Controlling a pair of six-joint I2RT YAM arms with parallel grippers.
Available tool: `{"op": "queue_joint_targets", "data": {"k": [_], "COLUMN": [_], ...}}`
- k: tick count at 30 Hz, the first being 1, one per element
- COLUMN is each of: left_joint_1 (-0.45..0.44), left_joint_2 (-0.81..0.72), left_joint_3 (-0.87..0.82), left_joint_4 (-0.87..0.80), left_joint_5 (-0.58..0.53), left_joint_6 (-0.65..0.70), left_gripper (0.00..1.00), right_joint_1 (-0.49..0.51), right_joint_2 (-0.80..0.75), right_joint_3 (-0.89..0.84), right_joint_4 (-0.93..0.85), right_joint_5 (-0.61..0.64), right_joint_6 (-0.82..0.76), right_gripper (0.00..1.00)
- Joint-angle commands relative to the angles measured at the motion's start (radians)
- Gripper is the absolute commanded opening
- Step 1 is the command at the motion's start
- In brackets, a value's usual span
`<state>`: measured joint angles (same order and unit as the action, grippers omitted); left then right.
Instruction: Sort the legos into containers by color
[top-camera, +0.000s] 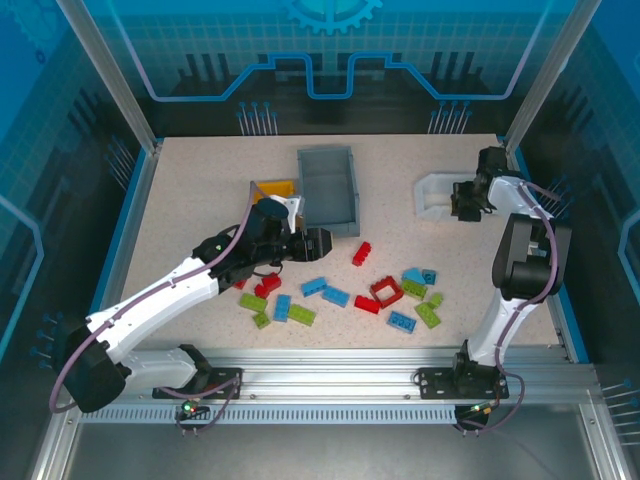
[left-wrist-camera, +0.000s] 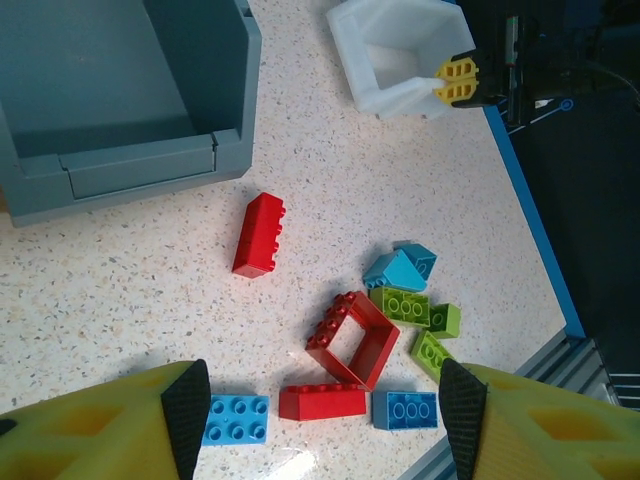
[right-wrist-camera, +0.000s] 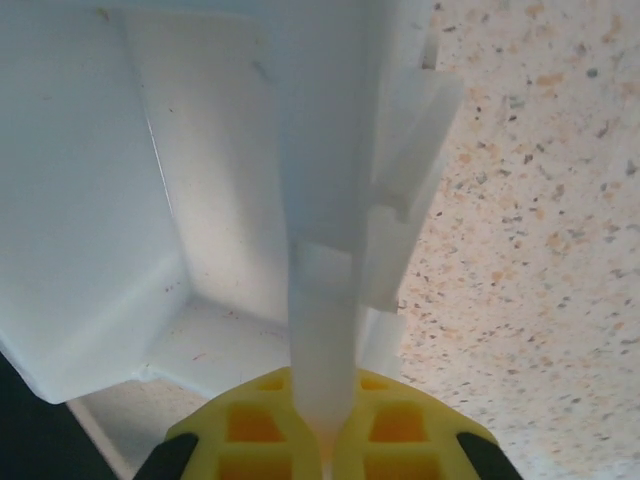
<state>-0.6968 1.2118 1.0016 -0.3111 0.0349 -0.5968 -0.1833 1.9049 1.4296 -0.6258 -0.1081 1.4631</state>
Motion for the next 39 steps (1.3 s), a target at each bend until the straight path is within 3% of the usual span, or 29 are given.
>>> {"op": "queue_joint_targets", "data": {"k": [1,6,13,21,30,39], "left_joint_1": [-0.006,-0.006,-0.005,-0.007,-0.006,-0.007], "left_joint_2": [-0.041,-0.073,-0.116,-0.149,-0.155,-0.132], "left_joint_3": [0.023,0.019,-0.001,-0.028,-0.035,-0.03], "left_joint_4": [-0.035,-0.082,-0.135,-0.154,-0.171,-0.166], "left_joint_5": [-0.026,-0.037,-0.047,-0.031,-0.016,-0.004], "left_joint_6": [0.008,0.012,-0.003,-0.038,-0.042,-0.042], "left_gripper": [0.66,0.65,0.65,0.65,0.65,0.65], "right_joint_1": [0.025,0.078,0.124,0.233,0.254,0.27], "right_joint_2": [-0.027,-0.006,0.065,0.202,0.306,0.345], "right_joint_3": [0.015,0.086,0.231,0.397,0.546,0.576], "right_joint_4": [-0.115,-0.137,-0.3,-0.423,-0.541,-0.575], "right_joint_5": [0.071,0.057,-0.032,-0.032,-0.047,-0.039], "right_joint_6": [-0.313,-0.759,-1.157,-1.291,-1.357,-1.368], "right_gripper": [0.0,0.0,0.0,0.0,0.0,0.04]}}
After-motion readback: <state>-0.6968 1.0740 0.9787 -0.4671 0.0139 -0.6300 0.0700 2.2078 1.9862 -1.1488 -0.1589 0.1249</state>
